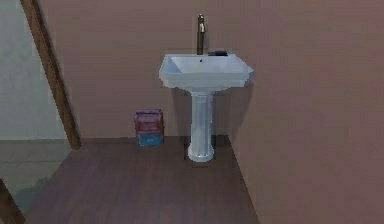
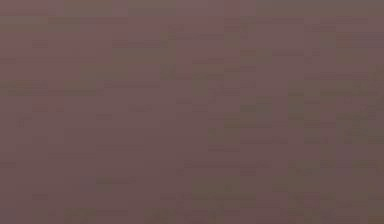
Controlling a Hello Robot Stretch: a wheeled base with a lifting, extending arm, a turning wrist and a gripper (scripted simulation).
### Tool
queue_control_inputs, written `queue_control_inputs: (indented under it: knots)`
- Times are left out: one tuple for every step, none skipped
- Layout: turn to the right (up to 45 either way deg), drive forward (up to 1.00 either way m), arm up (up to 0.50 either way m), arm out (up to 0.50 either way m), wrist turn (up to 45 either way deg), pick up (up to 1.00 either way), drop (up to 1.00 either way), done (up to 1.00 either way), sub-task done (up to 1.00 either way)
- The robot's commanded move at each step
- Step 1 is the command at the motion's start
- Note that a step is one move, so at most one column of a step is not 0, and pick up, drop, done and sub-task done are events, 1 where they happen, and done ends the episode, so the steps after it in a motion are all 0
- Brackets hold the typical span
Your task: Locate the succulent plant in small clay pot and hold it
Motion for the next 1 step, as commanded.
queue_control_inputs:
  knots:
    - [0.0, 0.60, 0.00, 0.00, 0.0, 0.00, 0.00, 0.00, 0.00]
